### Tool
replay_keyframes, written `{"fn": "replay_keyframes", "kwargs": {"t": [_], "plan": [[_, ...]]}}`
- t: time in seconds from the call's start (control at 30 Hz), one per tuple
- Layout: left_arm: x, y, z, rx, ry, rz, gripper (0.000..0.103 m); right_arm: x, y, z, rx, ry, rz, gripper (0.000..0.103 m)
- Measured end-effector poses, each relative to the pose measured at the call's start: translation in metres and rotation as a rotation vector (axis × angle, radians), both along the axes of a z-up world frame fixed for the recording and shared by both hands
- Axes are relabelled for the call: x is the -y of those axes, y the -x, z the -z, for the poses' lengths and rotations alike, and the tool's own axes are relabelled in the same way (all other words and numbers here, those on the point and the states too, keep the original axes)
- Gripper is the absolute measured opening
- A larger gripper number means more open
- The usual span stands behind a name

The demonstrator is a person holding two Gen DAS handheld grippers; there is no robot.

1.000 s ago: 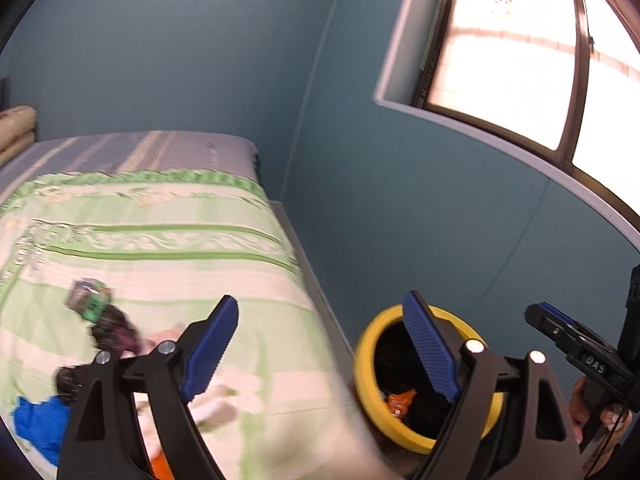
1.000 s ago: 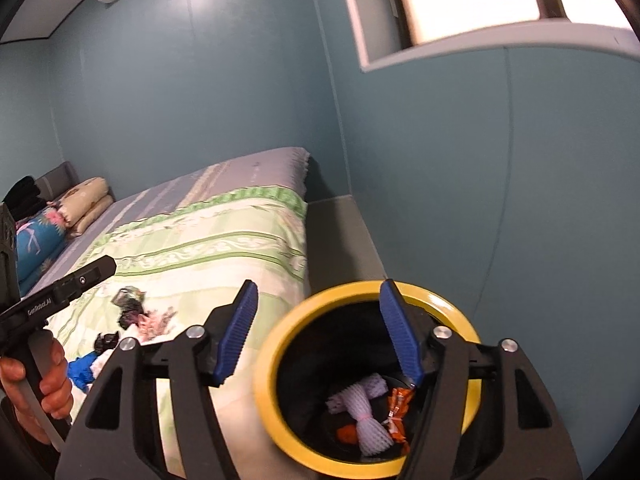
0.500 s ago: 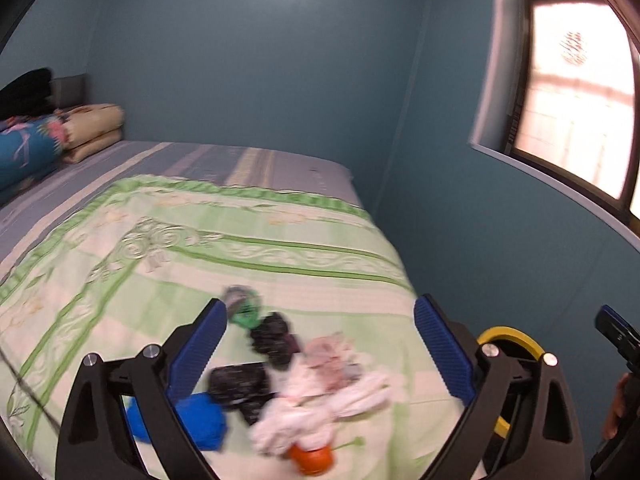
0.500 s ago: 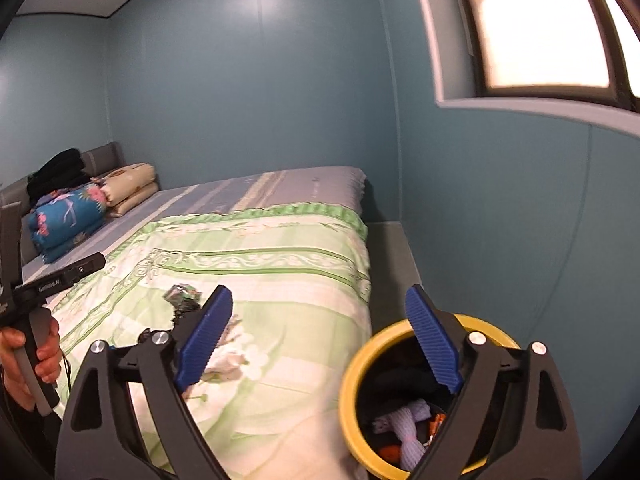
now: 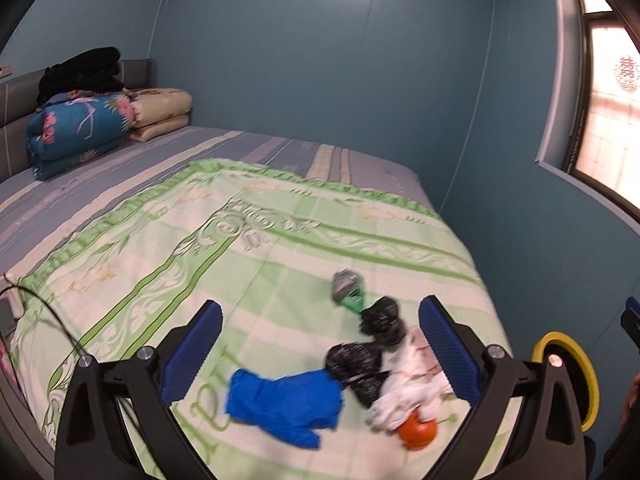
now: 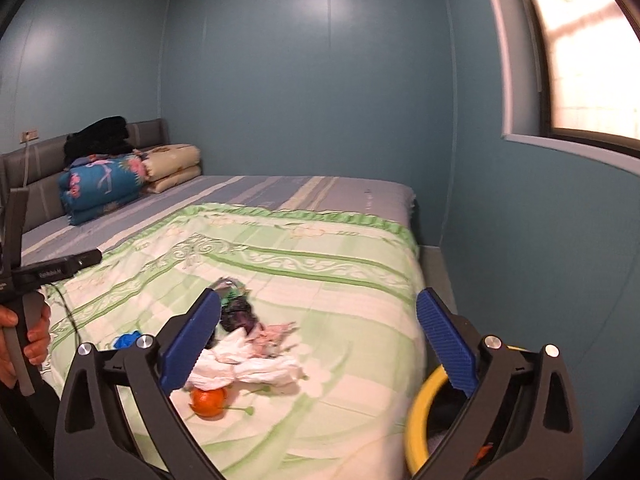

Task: Collect trash
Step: 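Move both open tools back toward the remaining trash on the bed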

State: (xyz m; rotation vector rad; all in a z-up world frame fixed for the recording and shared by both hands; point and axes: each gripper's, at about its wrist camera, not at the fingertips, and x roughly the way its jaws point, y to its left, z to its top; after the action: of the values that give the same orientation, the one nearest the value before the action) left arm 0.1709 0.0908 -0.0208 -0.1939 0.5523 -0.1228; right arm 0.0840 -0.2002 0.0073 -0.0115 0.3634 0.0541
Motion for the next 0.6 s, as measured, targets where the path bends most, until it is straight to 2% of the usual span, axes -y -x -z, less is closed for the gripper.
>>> {"fn": "replay_keyframes", "kwargs": {"t": [0.23, 0.4, 0.6], "plan": [[-0.019, 0.000, 0.042, -0.083, -0.001, -0.032, 0.095, -0.027, -0.032, 0.029, -0.056, 0.051, -0.052, 0.094], [-0.027, -0.004, 0.075, -0.143, 0.006, -0.048, 0.095, -0.028, -0.058, 0.057, -0.141, 0.012, -0.071, 0.094], [-0.030, -0.013, 0.101, -0.198, 0.020, -0.068, 0.095, -0.029, -0.088, 0.095, -0.222, -0.010, -0.081, 0.094]]}}
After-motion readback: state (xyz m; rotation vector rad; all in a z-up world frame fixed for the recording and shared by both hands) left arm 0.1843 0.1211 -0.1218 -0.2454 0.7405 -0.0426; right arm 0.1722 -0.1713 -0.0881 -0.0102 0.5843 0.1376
